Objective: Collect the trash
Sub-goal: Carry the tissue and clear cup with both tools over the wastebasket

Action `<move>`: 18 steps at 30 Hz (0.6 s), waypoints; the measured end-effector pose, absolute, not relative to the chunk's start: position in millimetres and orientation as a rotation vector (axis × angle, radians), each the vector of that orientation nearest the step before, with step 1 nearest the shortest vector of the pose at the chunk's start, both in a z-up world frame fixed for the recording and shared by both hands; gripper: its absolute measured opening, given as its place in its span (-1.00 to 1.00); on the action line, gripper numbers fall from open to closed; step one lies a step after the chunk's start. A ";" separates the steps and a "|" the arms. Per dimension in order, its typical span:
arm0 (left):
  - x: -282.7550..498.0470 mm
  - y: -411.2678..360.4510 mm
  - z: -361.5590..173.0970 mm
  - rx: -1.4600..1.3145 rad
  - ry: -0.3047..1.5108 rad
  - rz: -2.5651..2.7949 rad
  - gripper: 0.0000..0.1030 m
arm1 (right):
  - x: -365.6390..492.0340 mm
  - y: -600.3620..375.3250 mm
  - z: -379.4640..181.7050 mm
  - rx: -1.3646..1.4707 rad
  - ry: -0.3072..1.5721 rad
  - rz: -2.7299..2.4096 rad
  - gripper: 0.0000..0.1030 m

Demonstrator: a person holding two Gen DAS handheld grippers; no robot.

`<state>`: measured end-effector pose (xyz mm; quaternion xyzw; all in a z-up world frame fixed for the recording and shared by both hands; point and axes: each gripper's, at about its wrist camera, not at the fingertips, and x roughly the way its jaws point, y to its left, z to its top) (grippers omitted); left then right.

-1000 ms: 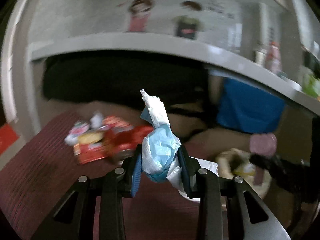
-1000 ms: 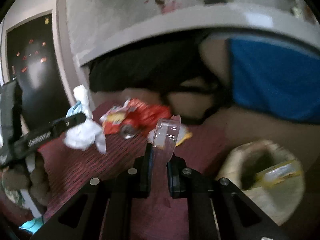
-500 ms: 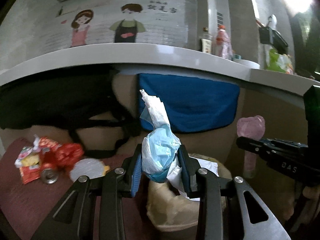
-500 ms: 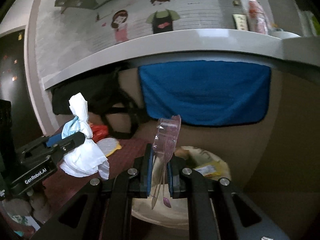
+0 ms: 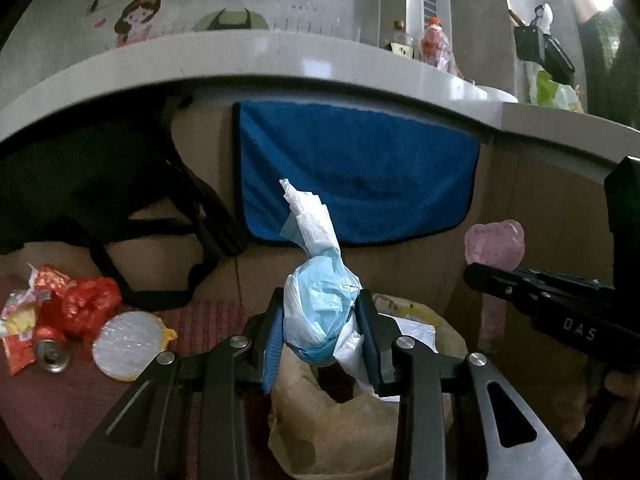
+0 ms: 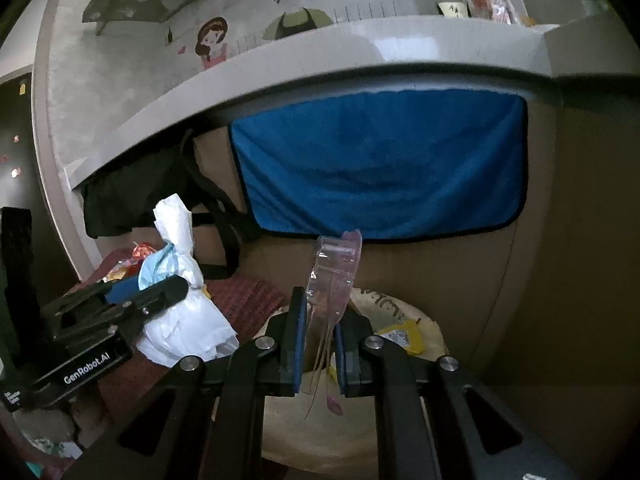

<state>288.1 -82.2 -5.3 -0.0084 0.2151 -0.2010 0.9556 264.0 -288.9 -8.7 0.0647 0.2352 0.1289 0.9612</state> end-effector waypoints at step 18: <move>331.1 -96.5 -38.7 -0.063 0.555 -0.470 -0.32 | 300.1 -296.7 -38.0 0.156 0.553 0.258 -0.78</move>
